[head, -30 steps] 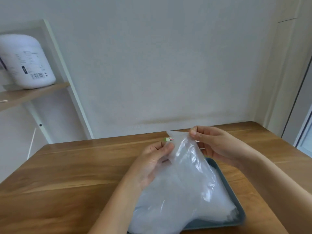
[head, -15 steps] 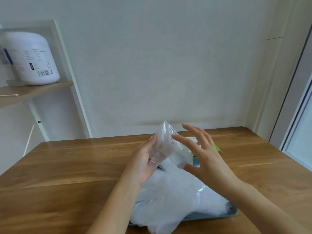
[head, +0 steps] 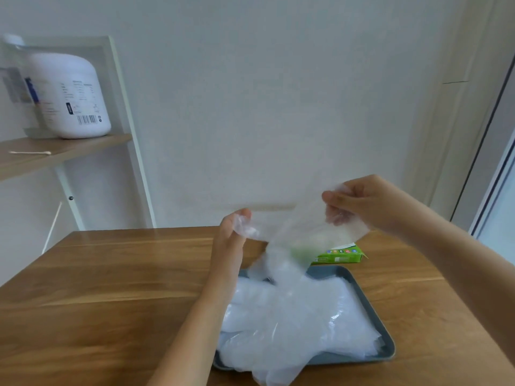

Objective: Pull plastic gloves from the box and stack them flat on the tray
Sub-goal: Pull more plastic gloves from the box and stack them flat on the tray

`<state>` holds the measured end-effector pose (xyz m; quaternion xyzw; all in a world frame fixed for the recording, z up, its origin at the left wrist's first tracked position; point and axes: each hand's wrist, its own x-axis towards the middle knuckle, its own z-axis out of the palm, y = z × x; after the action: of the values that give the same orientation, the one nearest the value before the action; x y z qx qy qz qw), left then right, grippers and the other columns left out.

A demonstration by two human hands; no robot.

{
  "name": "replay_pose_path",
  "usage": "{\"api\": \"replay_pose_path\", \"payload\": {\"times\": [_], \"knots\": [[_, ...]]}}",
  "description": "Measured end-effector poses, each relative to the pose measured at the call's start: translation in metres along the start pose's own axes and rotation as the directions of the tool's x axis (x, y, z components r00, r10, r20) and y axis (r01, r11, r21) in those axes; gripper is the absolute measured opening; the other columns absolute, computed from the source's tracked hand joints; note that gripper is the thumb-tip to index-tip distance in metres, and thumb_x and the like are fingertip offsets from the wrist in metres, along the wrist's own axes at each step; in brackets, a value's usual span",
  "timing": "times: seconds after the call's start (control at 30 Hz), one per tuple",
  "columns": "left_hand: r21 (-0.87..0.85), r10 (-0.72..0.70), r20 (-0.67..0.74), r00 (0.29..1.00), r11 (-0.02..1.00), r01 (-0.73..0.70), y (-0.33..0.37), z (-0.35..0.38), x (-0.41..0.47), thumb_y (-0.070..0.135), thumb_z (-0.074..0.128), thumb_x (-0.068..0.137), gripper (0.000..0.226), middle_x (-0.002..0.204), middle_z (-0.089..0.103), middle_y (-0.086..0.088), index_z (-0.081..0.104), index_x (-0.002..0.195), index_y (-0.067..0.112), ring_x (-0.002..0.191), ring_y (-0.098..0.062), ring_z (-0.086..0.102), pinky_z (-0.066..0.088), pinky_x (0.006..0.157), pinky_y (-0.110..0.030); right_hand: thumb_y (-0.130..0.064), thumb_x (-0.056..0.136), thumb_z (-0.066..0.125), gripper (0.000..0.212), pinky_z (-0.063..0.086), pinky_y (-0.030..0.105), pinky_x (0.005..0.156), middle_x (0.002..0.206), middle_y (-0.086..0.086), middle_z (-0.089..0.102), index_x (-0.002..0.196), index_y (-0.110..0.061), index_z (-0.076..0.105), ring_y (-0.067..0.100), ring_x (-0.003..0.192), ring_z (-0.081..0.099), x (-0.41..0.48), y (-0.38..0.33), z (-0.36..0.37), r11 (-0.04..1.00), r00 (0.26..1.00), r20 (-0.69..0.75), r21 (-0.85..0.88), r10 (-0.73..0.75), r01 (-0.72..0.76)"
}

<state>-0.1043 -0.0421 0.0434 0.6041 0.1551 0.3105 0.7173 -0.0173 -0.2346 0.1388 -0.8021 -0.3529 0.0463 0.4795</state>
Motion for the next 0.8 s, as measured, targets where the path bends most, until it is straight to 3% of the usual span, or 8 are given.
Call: {"api": "replay_pose_path", "payload": {"times": [0.07, 0.17, 0.3, 0.43, 0.5, 0.57, 0.7, 0.8], "knots": [[0.023, 0.074, 0.086, 0.994, 0.997, -0.076, -0.001, 0.000, -0.003, 0.094, 0.056, 0.044, 0.090, 0.125, 0.062, 0.019, 0.062, 0.113, 0.037, 0.118, 0.009, 0.050, 0.036, 0.092, -0.018, -0.023, 0.089, 0.065, 0.030, 0.045, 0.017, 0.054, 0.058, -0.003, 0.066, 0.060, -0.014, 0.067, 0.005, 0.050, 0.056, 0.000, -0.015, -0.003, 0.982, 0.998, 0.062, -0.186, -0.009, 0.020], [0.041, 0.201, 0.127, 0.971, 0.977, -0.208, 0.001, 0.001, -0.011, 0.102, 0.038, 0.046, 0.098, 0.130, 0.049, 0.037, 0.052, 0.126, 0.046, 0.120, 0.025, 0.036, 0.030, 0.091, -0.009, -0.024, 0.085, 0.069, 0.023, 0.046, 0.025, 0.066, 0.068, 0.001, 0.071, 0.063, -0.017, 0.072, 0.009, 0.063, 0.061, 0.002, -0.028, -0.002, 0.935, 0.993, 0.113, -0.352, -0.012, 0.051], [0.124, 0.377, 0.183, 0.908, 0.907, -0.402, 0.011, 0.000, -0.021, 0.092, 0.048, 0.058, 0.100, 0.140, 0.043, 0.032, 0.042, 0.140, 0.035, 0.130, 0.017, 0.032, 0.030, 0.097, 0.000, -0.025, 0.085, 0.067, 0.024, 0.045, 0.021, 0.058, 0.060, -0.006, 0.068, 0.062, -0.019, 0.071, 0.000, 0.052, 0.057, 0.001, -0.040, 0.007, 0.908, 0.993, 0.120, -0.415, -0.009, 0.059], [0.315, 0.337, 0.321, 0.885, 0.843, -0.435, 0.009, 0.009, -0.022, 0.063, 0.068, 0.067, 0.079, 0.127, 0.046, 0.044, 0.045, 0.137, 0.035, 0.127, 0.018, 0.036, 0.026, 0.115, -0.029, -0.023, 0.088, 0.061, 0.023, 0.043, 0.012, 0.052, 0.064, -0.005, 0.070, 0.069, -0.016, 0.072, 0.004, 0.057, 0.063, -0.003, -0.052, 0.014, 0.904, 0.987, 0.155, -0.416, -0.039, 0.101], [0.290, 0.243, 0.393, 0.887, 0.882, -0.371, 0.007, 0.008, -0.018, 0.042, 0.076, 0.076, 0.050, 0.109, 0.063, 0.035, 0.059, 0.121, 0.031, 0.108, 0.017, 0.053, 0.035, 0.103, -0.021, -0.017, 0.091, 0.058, 0.023, 0.049, 0.015, 0.057, 0.068, 0.000, 0.073, 0.074, -0.011, 0.071, 0.014, 0.064, 0.068, -0.004, -0.058, 0.013, 0.933, 0.983, 0.178, -0.347, -0.039, 0.100], [0.227, 0.117, 0.411, 0.904, 0.947, -0.226, 0.008, 0.003, -0.014, 0.023, 0.076, 0.081, 0.022, 0.094, 0.073, 0.014, 0.072, 0.101, 0.016, 0.092, 0.003, 0.065, 0.044, 0.085, -0.017, -0.013, 0.095, 0.053, 0.025, 0.050, 0.017, 0.054, 0.071, 0.007, 0.073, 0.075, -0.007, 0.068, 0.017, 0.059, 0.067, -0.006, -0.061, 0.010, 0.975, 0.980, 0.196, -0.218, -0.007, 0.051], [0.022, 0.012, 0.462, 0.887, 0.999, -0.025, 0.009, -0.006, -0.008, 0.014, 0.070, 0.080, 0.021, 0.084, 0.074, -0.004, 0.068, 0.090, -0.004, 0.082, -0.010, 0.068, 0.047, 0.076, -0.017, -0.017, 0.099, 0.045, 0.029, 0.048, 0.019, 0.049, 0.072, 0.015, 0.072, 0.083, -0.003, 0.064, 0.018, 0.056, 0.065, -0.013, -0.057, 0.001, 0.981, 0.968, 0.218, 0.123, 0.121, -0.150], [-0.167, -0.031, 0.466, 0.884, 0.978, 0.122, 0.016, -0.010, -0.007, 0.011, 0.063, 0.083, 0.013, 0.066, 0.068, -0.010, 0.060, 0.079, -0.002, 0.060, -0.014, 0.066, 0.050, 0.059, -0.018, -0.016, 0.101, 0.040, 0.032, 0.052, 0.019, 0.046, 0.068, 0.017, 0.070, 0.088, 0.003, 0.062, 0.020, 0.053, 0.068, -0.021, -0.043, 0.000, 0.862, 0.942, 0.221, 0.391, 0.252, -0.322]]}}
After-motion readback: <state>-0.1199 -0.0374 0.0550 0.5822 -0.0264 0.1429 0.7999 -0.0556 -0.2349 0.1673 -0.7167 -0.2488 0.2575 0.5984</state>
